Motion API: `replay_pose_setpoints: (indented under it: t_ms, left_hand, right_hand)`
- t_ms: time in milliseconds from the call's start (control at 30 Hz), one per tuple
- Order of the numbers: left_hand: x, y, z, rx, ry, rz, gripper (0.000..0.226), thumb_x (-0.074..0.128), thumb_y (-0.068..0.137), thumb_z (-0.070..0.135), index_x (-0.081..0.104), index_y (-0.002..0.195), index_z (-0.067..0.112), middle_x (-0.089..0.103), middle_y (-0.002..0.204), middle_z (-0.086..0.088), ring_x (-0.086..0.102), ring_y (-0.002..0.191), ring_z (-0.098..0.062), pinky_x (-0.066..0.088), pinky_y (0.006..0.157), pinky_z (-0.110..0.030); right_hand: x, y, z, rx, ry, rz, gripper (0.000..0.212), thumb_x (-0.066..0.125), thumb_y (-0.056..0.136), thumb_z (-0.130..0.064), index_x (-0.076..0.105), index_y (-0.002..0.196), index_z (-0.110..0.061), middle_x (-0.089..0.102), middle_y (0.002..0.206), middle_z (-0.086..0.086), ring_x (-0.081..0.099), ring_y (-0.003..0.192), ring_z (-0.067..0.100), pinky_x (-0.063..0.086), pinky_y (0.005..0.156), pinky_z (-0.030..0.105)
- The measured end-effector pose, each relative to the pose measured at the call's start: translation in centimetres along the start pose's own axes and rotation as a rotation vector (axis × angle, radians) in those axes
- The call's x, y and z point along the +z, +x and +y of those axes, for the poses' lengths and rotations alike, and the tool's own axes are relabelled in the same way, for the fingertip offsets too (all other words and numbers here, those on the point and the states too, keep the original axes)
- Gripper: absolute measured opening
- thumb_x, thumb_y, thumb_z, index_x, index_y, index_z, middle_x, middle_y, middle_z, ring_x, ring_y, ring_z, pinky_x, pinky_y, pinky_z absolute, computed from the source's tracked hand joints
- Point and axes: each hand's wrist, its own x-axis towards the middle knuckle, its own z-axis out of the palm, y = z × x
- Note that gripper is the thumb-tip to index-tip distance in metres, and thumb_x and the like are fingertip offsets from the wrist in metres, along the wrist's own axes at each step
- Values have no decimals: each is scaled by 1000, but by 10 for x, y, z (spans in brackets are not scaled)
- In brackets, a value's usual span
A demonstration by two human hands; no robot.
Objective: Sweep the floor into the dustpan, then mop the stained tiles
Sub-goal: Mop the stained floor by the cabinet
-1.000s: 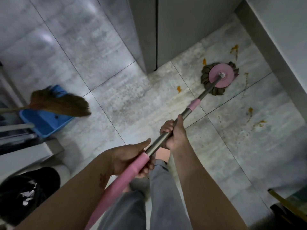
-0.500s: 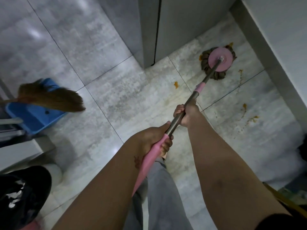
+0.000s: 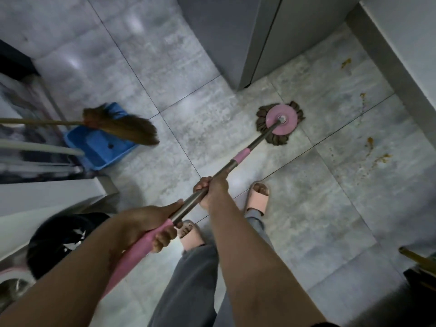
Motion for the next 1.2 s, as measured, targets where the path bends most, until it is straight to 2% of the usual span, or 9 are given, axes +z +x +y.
replay_pose_setpoints:
  t_ms: [167, 367, 533, 800, 933, 1000, 1100, 1133, 1200]
  left_hand:
    - [-22, -10, -15, -34, 36, 16, 53, 60, 71, 68, 51, 70, 16, 35, 55, 1, 32, 39, -12, 31, 38, -19]
    - [4, 15, 28, -34, 85, -16, 55, 54, 80, 68, 55, 59, 18, 40, 51, 2, 35, 36, -11, 32, 36, -18]
    - [45, 41, 96, -18, 78, -3, 54, 52, 85, 66, 53, 63, 17, 41, 50, 2, 36, 34, -11, 33, 34, -17]
    - [147, 84, 245, 32, 37, -70, 57, 42, 89, 68, 43, 66, 17, 36, 45, 4, 33, 31, -9, 29, 33, -13]
    - [187, 99, 304, 53, 66, -60, 58, 38, 91, 69, 40, 66, 16, 34, 43, 4, 33, 28, -9, 28, 32, -12]
    - [192, 101, 314, 55, 51, -64, 58, 38, 91, 69, 41, 67, 16, 34, 42, 4, 33, 27, -9, 28, 31, -11]
    - [175, 89, 302, 36, 28, -56, 56, 45, 88, 67, 45, 68, 16, 38, 45, 4, 34, 29, -10, 30, 31, -13]
    - [164, 83, 294, 29, 13, -56, 55, 48, 86, 67, 47, 69, 15, 39, 45, 3, 35, 30, -10, 31, 32, -14]
    - [141, 68, 278, 7, -23, -51, 52, 56, 80, 67, 49, 70, 16, 39, 47, 3, 33, 31, -11, 30, 33, -15]
  right_hand:
    - [10, -4, 26, -5, -47, -1, 52, 29, 96, -61, 36, 72, -15, 36, 42, 0, 32, 29, 15, 34, 37, 17]
    - [0, 13, -28, -24, -57, 44, 54, 31, 95, -62, 37, 71, -15, 37, 43, 0, 32, 32, 16, 33, 39, 18]
    - [-5, 29, -111, -25, -45, 65, 56, 34, 93, -67, 36, 72, -15, 35, 41, -1, 30, 28, 15, 32, 37, 17]
    - [-15, 42, -296, -84, -71, 100, 55, 30, 94, -66, 36, 73, -15, 33, 39, -1, 29, 25, 15, 32, 35, 16]
    - [-16, 44, -368, -115, -32, 143, 63, 39, 87, -73, 49, 94, -10, 31, 41, -2, 28, 29, 13, 32, 36, 16]
    - [-13, 45, -380, -125, -15, 148, 72, 43, 80, -79, 53, 105, -12, 29, 42, -3, 27, 29, 12, 31, 36, 15]
    - [-2, 42, -362, -111, -17, 136, 55, 39, 88, -72, 54, 103, -21, 29, 38, -3, 26, 26, 12, 29, 34, 14]
    - [4, 42, -350, -98, -14, 122, 44, 36, 93, -65, 52, 97, -24, 29, 37, -3, 26, 25, 12, 29, 34, 14]
    - [14, 40, -324, -54, -10, 94, 44, 31, 98, -56, 44, 79, -18, 31, 37, -2, 27, 26, 13, 30, 35, 15]
